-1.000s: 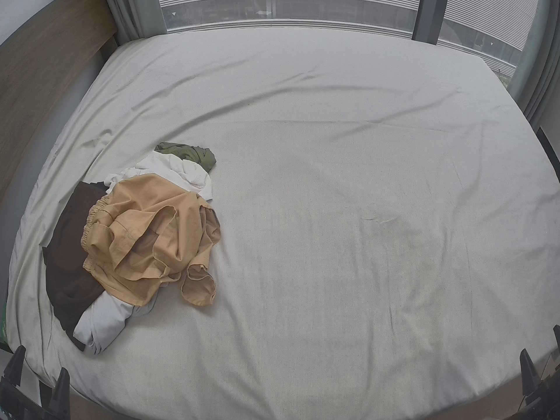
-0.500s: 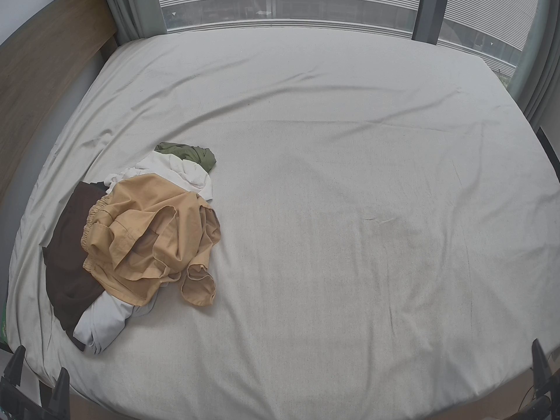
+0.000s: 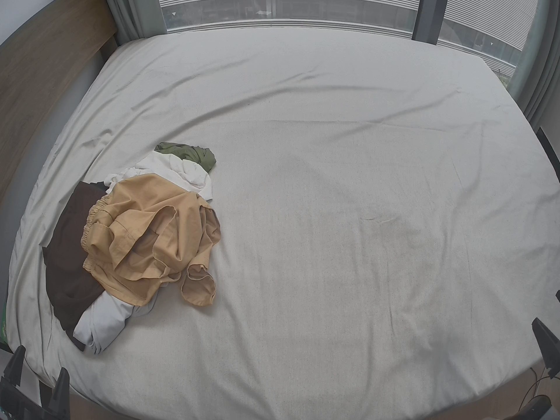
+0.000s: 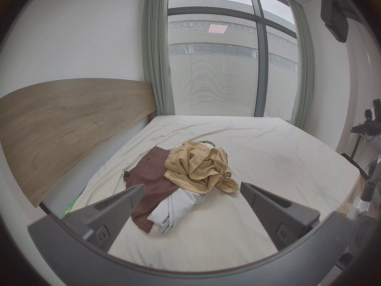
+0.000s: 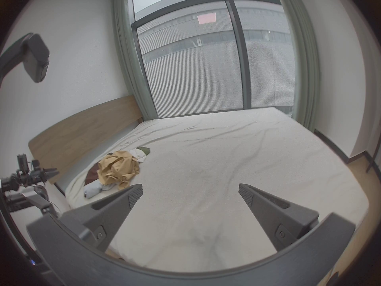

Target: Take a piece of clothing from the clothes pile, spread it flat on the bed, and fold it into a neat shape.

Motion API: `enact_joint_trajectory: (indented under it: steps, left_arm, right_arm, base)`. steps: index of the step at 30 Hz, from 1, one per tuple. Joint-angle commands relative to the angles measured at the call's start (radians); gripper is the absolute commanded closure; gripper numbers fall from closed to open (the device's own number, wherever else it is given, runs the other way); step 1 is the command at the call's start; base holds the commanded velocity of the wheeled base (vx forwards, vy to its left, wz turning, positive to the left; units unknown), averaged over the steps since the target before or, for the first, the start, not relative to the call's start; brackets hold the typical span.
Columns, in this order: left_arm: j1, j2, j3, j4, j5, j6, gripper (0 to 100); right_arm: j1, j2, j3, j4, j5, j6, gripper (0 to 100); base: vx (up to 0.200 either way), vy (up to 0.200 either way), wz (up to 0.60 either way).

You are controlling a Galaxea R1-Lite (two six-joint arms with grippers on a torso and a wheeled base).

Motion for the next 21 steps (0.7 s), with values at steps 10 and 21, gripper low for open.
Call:
enact_joint_trajectory:
  steps: [10,21]
  left_arm:
    - [0.0,-0.016,0.018,0.0,0.0,-0.002,0]
    - [0.0,-0.016,0.018,0.0,0.0,-0.002,0]
  right_arm:
    - [0.037,0.428,-0.106,-0.173,0.134,0.09,0]
    - [0.122,0.718,-0.154,-0.417,0.133,0.166,0]
  base:
    - [0.0,0.0,0.0]
    - [0.0,0.0,0.0]
